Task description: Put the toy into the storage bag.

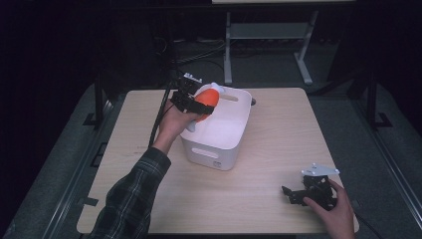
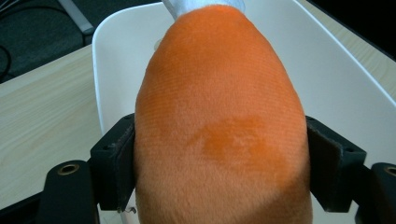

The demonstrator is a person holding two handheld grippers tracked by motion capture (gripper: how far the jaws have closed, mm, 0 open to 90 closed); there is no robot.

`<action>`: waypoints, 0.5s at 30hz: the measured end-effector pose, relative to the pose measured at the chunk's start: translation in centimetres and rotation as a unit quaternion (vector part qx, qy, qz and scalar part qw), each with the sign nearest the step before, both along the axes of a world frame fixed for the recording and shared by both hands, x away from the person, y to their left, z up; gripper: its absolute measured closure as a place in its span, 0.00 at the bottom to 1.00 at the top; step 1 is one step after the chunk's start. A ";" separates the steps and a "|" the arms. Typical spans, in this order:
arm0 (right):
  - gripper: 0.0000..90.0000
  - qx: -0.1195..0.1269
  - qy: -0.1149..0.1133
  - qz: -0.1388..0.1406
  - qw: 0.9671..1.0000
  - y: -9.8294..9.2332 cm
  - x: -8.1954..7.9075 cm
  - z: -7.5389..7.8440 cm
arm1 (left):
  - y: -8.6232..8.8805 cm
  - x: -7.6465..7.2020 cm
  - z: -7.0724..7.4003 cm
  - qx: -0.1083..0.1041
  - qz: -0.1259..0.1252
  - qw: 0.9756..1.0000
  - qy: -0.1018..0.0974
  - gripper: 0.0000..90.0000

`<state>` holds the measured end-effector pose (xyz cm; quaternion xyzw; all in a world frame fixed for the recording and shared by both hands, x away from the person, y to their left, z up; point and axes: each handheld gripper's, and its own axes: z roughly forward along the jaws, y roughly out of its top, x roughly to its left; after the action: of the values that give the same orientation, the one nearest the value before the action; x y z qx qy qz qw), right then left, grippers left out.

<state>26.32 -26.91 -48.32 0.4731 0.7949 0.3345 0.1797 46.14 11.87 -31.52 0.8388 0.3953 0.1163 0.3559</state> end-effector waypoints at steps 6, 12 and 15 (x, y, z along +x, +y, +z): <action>0.01 0.000 0.000 -0.001 1.000 0.0 0.0 0.0 | -0.5 0.1 -0.4 0.010 0.006 1.000 0.001 0.23; 0.01 0.000 0.000 0.000 1.000 0.0 0.0 0.0 | -0.6 0.3 -0.7 0.019 0.019 1.000 0.002 0.21; 0.01 -0.001 -0.001 0.000 1.000 0.0 0.0 0.0 | -0.5 0.3 -0.8 0.022 0.023 0.999 0.000 0.19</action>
<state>26.32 -26.92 -48.33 0.4730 0.7949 0.3343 0.1804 46.46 11.37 -32.28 0.8372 0.4119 0.1330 0.3343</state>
